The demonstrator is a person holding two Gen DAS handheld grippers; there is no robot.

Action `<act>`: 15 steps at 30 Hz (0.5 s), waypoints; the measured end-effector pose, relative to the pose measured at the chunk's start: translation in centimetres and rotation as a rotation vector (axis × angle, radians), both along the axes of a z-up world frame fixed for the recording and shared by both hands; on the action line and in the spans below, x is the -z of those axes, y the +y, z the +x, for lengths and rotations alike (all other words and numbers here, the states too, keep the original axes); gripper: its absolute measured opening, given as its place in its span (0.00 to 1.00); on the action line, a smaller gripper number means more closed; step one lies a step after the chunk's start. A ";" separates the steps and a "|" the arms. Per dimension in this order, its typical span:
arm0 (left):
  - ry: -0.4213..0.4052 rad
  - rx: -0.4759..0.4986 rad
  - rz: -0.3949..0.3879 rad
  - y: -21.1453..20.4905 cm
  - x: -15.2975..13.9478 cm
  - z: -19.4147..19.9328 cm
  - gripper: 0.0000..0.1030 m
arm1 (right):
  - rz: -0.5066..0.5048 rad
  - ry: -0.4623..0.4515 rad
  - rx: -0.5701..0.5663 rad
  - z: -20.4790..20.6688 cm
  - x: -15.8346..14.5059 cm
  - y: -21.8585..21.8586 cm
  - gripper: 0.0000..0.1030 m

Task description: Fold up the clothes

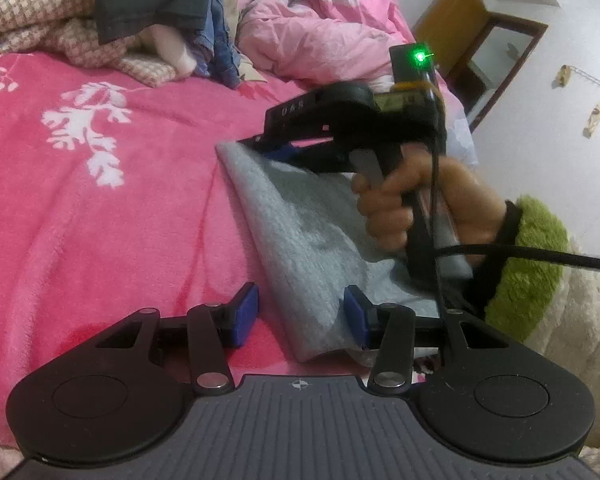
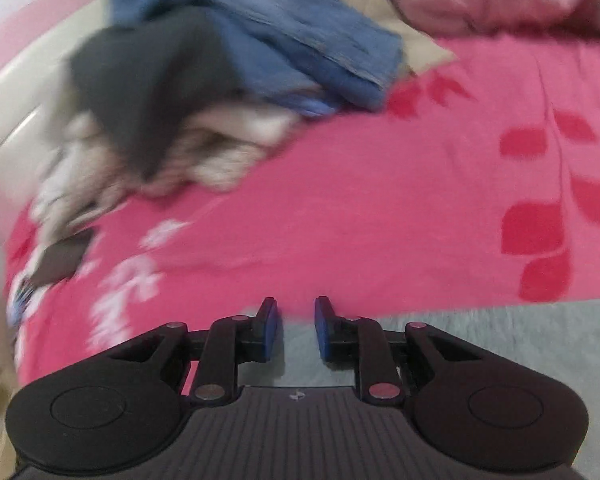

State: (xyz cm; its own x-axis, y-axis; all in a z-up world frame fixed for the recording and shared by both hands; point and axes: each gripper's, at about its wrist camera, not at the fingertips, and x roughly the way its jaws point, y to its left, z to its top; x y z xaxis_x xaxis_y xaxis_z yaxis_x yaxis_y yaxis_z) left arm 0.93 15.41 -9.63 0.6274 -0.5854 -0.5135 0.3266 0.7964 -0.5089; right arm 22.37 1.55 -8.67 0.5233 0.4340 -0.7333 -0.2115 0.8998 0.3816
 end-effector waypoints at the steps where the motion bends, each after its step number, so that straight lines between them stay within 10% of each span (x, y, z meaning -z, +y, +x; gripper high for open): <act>1: -0.002 0.004 0.000 0.0 0.0 -0.1 0.46 | 0.022 0.018 0.018 0.2 -0.3 -0.4 0.15; 8: -0.003 0.000 -0.017 0.2 0.2 -0.1 0.46 | 0.188 -0.065 0.018 -5.3 -8.0 -7.4 0.18; 15: -0.029 -0.060 -0.012 0.2 -1.1 -0.9 0.46 | 0.039 -0.189 0.104 -19.1 -10.7 -15.2 0.23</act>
State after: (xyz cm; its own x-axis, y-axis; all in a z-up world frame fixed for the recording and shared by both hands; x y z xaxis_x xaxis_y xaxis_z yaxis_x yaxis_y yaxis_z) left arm 0.02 15.64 -8.55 0.6761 -0.5525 -0.4876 0.2936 0.8089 -0.5094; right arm 3.26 -13.61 2.08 0.6937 0.3965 -0.6014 -0.1892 0.9059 0.3790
